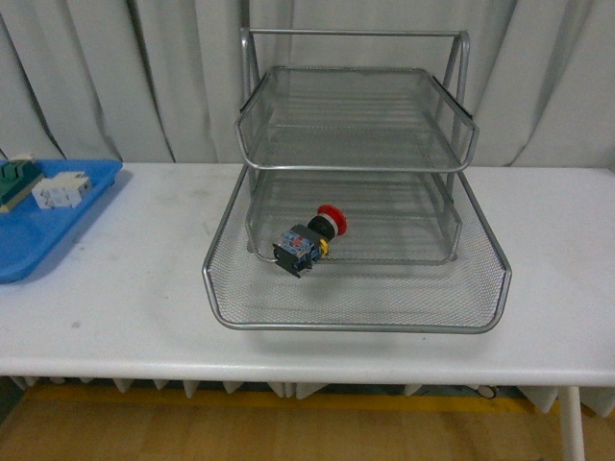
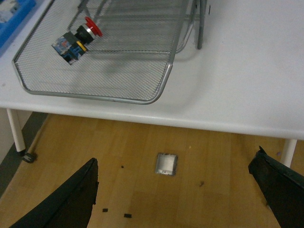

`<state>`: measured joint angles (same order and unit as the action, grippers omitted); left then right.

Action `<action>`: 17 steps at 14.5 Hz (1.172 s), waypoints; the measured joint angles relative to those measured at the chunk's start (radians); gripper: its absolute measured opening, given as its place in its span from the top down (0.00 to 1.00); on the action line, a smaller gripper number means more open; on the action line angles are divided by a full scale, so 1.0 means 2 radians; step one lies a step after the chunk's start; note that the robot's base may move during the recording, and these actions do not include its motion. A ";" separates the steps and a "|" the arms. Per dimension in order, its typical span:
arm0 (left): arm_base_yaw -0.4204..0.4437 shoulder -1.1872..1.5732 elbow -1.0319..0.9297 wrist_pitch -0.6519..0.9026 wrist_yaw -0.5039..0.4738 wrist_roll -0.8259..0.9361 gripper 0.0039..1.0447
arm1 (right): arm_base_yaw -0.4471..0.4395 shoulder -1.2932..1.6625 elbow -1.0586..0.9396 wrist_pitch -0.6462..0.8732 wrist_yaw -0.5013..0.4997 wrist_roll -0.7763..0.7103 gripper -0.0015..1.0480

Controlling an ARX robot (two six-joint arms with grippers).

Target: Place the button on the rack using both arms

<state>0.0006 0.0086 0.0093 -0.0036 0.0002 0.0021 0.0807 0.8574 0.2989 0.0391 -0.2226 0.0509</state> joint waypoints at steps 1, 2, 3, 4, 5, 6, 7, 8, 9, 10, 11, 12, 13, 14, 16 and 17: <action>0.000 0.000 0.000 0.000 0.000 0.000 0.06 | 0.014 0.044 0.022 0.011 0.009 0.021 0.06; 0.000 0.000 0.000 0.000 0.000 0.000 0.06 | 0.038 0.090 0.044 0.027 0.016 0.038 0.06; 0.000 0.000 0.000 0.000 0.000 0.000 0.06 | 0.056 0.118 0.057 0.028 0.019 0.050 0.10; 0.000 0.000 0.000 0.000 0.000 0.000 0.06 | 0.072 0.147 0.066 0.035 0.022 0.061 0.19; 0.000 0.000 0.000 0.000 0.000 0.000 0.06 | 0.094 0.193 0.082 0.038 0.031 0.077 0.33; 0.000 0.000 0.000 0.000 0.000 0.000 0.06 | 0.109 0.226 0.094 0.041 0.034 0.090 0.43; 0.000 0.000 0.000 0.000 0.000 0.000 0.06 | 0.120 0.250 0.104 0.043 0.044 0.098 0.52; 0.000 0.000 0.000 0.000 0.000 0.000 0.06 | 0.131 0.277 0.116 0.041 0.048 0.108 0.63; 0.000 0.000 0.000 0.000 0.000 0.000 0.06 | 0.144 0.308 0.128 0.047 0.059 0.116 0.75; 0.000 0.000 0.000 0.000 0.000 0.000 0.06 | 0.155 0.350 0.145 0.056 0.059 0.127 0.92; 0.000 0.000 0.000 0.000 0.000 0.000 0.06 | 0.163 0.381 0.161 0.062 0.058 0.136 0.98; 0.000 0.000 0.000 0.000 0.000 0.000 0.06 | 0.167 0.403 0.176 0.063 0.058 0.141 0.98; 0.000 0.000 0.000 0.000 0.000 0.000 0.06 | 0.170 0.427 0.196 0.064 0.058 0.145 0.98; 0.000 0.000 0.000 0.000 0.000 0.000 0.06 | 0.175 0.447 0.214 0.059 0.058 0.148 0.98; 0.000 0.000 0.000 0.000 0.000 0.000 0.06 | 0.189 0.500 0.263 0.048 0.065 0.148 0.98; 0.000 0.000 0.000 0.000 0.000 0.000 0.06 | 0.192 0.517 0.283 0.041 0.069 0.148 0.98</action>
<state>0.0006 0.0086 0.0093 -0.0036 -0.0002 0.0021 0.4637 1.8919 0.8650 0.1207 -0.0837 0.3470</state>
